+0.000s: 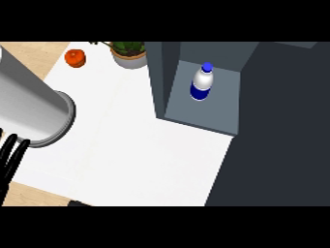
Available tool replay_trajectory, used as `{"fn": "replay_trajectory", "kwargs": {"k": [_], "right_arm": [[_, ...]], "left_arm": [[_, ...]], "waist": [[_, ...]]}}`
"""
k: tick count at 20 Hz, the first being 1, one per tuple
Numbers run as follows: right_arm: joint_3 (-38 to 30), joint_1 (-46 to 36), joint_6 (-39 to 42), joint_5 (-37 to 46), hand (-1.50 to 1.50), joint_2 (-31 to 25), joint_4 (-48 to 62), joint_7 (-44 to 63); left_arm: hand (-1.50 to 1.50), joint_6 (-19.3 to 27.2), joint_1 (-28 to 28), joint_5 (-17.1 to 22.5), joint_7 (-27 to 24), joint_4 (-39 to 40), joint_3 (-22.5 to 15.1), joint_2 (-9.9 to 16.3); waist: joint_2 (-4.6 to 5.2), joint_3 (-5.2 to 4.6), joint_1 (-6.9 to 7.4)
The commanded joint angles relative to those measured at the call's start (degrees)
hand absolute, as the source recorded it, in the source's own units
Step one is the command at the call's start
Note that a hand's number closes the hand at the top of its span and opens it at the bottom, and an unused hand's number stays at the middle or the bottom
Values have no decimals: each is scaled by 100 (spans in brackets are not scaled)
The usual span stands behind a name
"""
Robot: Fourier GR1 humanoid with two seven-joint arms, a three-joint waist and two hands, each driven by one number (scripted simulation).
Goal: Pick up the bottled water, place it into the cabinet and close the cabinet
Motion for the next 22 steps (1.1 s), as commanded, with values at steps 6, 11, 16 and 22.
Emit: {"fn": "replay_trajectory", "kwargs": {"k": [6,11,16,22], "right_arm": [[655,-1246,477,168,150,-213,-128,716],[614,-1667,474,126,150,-259,21,1092],[600,-2094,424,23,150,-144,93,1362],[581,-2311,260,-308,150,215,379,1537]], "left_arm": [[-150,-227,-78,101,126,56,123,220],[-150,-271,-117,126,123,143,197,250],[-150,-330,-141,200,134,171,245,265],[-150,-370,-192,291,154,223,309,279]], "waist": [[27,-44,258],[41,-54,224],[26,-61,207],[104,-36,146]]}}
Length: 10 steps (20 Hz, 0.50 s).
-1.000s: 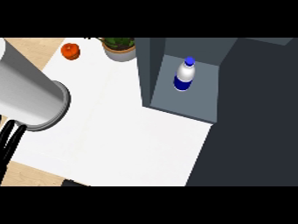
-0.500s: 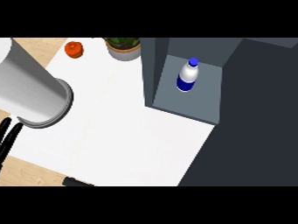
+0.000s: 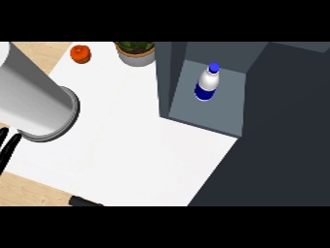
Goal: Pick up the bottled water, place it into the cabinet and close the cabinet
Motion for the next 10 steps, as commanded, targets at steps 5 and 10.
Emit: {"fn": "replay_trajectory", "kwargs": {"k": [5,10], "right_arm": [[837,-394,-53,-767,150,605,559,579],[716,-646,-111,-1410,150,834,888,726]], "left_arm": [[-150,-105,-86,63,3,36,108,63],[-150,-100,-149,78,20,109,153,72]], "waist": [[144,26,151],[175,42,122]]}}
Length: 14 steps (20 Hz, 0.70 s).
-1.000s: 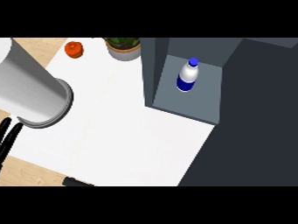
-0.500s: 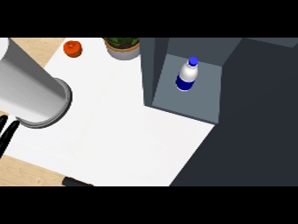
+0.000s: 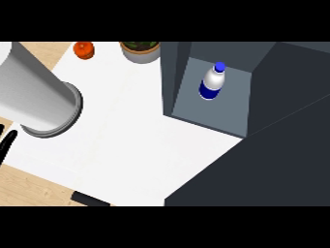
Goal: Pick up the bottled water, place it into the cabinet and close the cabinet
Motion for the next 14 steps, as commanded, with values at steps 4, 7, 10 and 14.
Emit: {"fn": "replay_trajectory", "kwargs": {"k": [4,7,10,14], "right_arm": [[169,-656,-614,-461,150,775,669,731],[-183,-1260,-734,-392,150,959,927,993],[-462,-1951,-686,-259,150,939,1275,1373],[-683,-2863,-780,-184,150,1145,1891,1833]], "left_arm": [[-150,-91,-21,48,17,113,82,54],[-150,-85,28,103,6,147,111,26],[-150,-109,22,122,88,164,134,113],[-150,-88,7,159,57,202,184,73]], "waist": [[-13,20,-124],[-87,31,-160],[-130,34,-194],[-172,43,-203]]}}
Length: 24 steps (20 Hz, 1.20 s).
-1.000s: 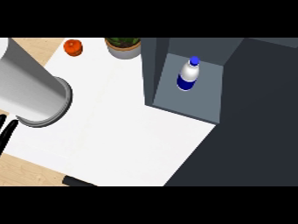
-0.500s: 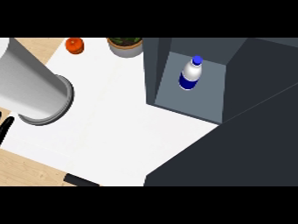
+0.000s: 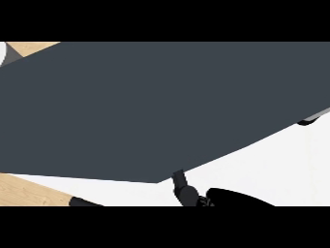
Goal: Pick up the bottled water, place it into the cabinet and close the cabinet
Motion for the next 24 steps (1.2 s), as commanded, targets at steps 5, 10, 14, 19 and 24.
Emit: {"fn": "replay_trajectory", "kwargs": {"k": [5,10,14,19,24], "right_arm": [[-351,-1846,-776,348,150,874,1522,1036],[-565,-3139,-1411,436,150,1258,2830,1387],[-876,-4098,-1652,230,150,1270,4026,1202],[-1386,-4994,-2410,715,150,1277,5184,479],[-1506,-5371,-3116,737,150,1280,5956,37]], "left_arm": [[-150,-26,12,50,8,131,25,-45],[-150,-160,76,27,-58,299,147,1],[-150,-280,188,115,-48,225,170,5],[-150,-328,193,54,-197,443,292,-68],[-150,-328,301,120,-171,469,359,-67]], "waist": [[-49,31,-154],[-64,62,-189],[-49,93,-214],[-17,93,-360],[-13,101,-480]]}}
